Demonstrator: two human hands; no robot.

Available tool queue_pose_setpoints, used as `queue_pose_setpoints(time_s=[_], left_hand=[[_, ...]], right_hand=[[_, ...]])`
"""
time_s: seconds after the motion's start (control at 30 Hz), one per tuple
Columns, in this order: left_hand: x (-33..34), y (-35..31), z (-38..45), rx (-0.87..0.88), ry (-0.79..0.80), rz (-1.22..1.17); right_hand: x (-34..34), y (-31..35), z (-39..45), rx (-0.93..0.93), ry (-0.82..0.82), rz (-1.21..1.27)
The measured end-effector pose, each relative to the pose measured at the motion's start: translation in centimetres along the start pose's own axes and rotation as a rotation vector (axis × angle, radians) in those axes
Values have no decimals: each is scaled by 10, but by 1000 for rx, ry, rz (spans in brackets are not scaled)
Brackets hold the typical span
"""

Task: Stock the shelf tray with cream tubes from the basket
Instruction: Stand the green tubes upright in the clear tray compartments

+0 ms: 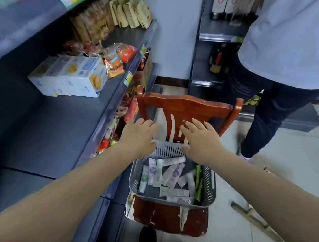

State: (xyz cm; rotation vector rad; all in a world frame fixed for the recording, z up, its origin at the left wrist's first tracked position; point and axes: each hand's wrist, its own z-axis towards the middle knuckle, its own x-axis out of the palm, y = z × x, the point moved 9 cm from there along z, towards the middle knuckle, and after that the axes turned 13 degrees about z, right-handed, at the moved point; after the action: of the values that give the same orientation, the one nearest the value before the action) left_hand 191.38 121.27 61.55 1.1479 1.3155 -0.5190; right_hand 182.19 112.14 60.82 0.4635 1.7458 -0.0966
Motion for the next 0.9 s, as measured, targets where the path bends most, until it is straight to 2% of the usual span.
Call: queue_pose_setpoints(time_s=[0.2, 0.37, 0.57, 0.67, 0.77, 0.9], left_hand=[[82, -28, 27, 128, 132, -30], [157, -64, 48, 237, 231, -88], [236, -116, 76, 347, 309, -75], [262, -141, 95, 375, 306, -100], [283, -169, 113, 373, 329, -204], [316, -206, 135, 305, 398, -462]], right_hand=[[74, -27, 18, 87, 87, 86], [154, -55, 29, 223, 249, 178], [253, -82, 32, 340, 384, 232], [293, -95, 35, 404, 400, 268], [326, -107, 36, 461, 403, 293], [365, -120, 35, 526, 427, 328]])
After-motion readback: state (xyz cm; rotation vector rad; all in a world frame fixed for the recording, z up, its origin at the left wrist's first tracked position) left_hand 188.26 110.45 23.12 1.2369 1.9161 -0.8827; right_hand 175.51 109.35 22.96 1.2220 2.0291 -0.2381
